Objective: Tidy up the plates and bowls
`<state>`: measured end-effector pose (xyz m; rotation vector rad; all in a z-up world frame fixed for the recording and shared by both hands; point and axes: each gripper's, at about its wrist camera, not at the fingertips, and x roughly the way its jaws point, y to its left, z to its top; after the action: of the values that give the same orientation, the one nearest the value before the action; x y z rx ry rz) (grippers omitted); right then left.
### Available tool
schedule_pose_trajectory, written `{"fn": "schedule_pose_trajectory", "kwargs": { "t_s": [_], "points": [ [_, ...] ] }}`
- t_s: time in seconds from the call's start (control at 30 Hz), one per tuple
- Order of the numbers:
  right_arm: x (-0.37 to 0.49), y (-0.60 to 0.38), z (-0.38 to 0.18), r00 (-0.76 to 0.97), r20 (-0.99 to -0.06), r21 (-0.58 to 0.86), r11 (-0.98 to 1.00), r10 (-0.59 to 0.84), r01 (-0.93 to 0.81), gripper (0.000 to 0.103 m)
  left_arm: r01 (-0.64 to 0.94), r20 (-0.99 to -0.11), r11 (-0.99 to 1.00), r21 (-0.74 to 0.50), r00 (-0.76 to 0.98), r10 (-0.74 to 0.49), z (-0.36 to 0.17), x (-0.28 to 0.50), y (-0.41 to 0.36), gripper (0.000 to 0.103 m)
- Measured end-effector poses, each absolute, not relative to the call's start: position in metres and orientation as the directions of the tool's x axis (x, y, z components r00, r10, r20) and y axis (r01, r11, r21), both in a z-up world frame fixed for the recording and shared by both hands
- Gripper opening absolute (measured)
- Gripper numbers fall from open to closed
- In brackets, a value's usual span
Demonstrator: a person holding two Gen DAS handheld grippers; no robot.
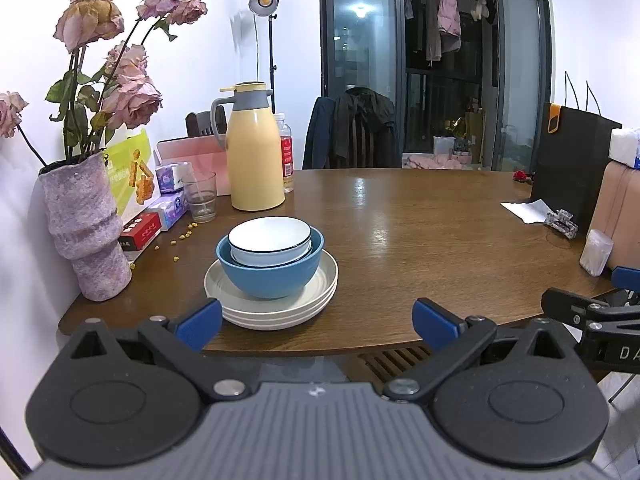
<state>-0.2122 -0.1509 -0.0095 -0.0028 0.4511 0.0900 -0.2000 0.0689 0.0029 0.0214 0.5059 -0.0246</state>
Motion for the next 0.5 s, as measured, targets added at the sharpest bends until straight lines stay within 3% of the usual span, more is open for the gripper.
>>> {"fn": "schedule_pose_trajectory", "kwargs": {
  "t_s": [0.5],
  "points": [
    [-0.2134,-0.1502,-0.0089,0.898,-0.432,0.019,0.996,0.088,-0.088,0.103,0.03,-0.478,0.999,0.01,0.878,-0.022,0.0057,-0.2031,0.0692,0.103]
  ]
}}
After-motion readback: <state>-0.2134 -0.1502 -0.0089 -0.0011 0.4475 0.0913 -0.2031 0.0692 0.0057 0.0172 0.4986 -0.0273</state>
